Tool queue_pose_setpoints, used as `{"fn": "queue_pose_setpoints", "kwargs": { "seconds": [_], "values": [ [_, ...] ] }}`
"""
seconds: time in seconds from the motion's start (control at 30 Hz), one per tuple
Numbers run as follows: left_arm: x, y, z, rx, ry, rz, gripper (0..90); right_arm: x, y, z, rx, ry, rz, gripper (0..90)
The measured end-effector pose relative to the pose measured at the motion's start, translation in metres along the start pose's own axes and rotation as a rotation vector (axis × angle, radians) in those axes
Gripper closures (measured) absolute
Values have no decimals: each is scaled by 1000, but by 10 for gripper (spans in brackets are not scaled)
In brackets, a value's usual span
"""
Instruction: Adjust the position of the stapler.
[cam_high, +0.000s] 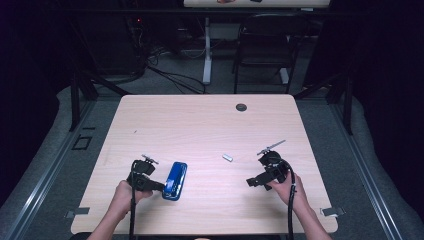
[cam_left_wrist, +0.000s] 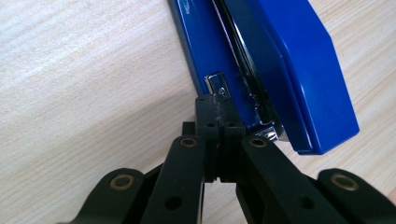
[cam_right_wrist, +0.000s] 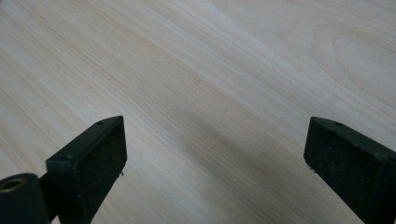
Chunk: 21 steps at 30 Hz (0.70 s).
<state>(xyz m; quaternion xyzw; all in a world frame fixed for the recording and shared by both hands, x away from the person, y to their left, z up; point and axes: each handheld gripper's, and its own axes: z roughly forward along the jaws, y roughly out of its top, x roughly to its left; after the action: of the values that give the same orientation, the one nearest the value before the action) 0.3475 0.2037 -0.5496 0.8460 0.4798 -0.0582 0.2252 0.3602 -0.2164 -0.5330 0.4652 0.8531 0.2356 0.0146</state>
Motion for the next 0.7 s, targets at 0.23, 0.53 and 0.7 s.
{"fn": "queue_pose_setpoints", "kwargs": {
  "seconds": [0.23, 0.53, 0.7],
  "values": [
    [-3, 1, 2, 2, -21, 14, 900, 0, 0, 0, -4, 3, 2, 59],
    [-17, 5, 4, -37, -22, 72, 900, 0, 1, 0, 3, 2, -6, 63],
    [-15, 4, 5, -34, -34, 59, 900, 0, 1, 0, 2, 2, -6, 67]
  ]
}}
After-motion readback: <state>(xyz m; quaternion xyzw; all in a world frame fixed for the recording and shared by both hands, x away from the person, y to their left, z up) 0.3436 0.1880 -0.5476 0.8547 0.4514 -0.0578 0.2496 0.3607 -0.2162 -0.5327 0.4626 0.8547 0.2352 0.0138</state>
